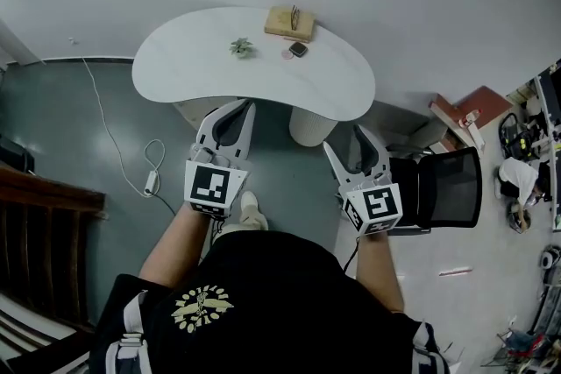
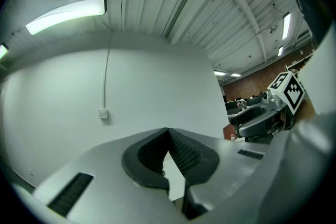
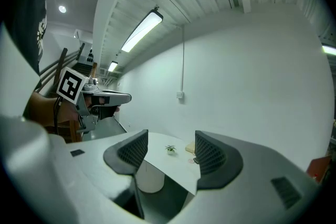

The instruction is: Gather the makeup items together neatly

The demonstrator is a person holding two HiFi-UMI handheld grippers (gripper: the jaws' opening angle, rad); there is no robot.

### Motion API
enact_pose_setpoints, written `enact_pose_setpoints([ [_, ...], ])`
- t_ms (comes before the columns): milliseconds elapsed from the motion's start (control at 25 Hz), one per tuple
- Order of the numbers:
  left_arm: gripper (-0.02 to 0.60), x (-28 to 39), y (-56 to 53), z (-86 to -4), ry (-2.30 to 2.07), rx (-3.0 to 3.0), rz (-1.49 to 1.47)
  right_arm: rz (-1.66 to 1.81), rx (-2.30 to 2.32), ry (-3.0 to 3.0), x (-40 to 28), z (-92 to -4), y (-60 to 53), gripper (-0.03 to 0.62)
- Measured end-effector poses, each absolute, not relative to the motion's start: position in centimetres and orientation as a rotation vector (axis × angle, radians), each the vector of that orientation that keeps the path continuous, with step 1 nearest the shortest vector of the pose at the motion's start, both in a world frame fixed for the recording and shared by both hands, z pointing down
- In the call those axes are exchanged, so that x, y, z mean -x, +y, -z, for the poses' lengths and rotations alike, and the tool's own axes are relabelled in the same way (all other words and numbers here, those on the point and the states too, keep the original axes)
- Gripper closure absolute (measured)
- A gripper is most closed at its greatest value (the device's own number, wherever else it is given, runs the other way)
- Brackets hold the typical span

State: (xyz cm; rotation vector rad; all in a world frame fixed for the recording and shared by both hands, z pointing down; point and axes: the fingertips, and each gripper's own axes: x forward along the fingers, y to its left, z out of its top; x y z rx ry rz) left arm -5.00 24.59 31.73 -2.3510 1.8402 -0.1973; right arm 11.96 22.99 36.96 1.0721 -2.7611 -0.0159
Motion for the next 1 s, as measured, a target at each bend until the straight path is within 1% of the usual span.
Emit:
enact_pose_setpoints([
  [560,0.569,10.9,15.8,-33.2,1.843,2.408,0.185,0.012,-1.034,-2.704,-5.6,-38.1,15.0,0.322],
  [800,0.569,12.8,13.3,-32.0,1.8,2.401,0.139,0.032,-1.074,-2.701,-3.8,-37.1,12.0,0.322],
  [1000,0.569,15.1,11.4,-32.9,1.805,2.431,0.167,0.051,-1.08,-2.685,-1.5,-37.0,10.1,0.322],
])
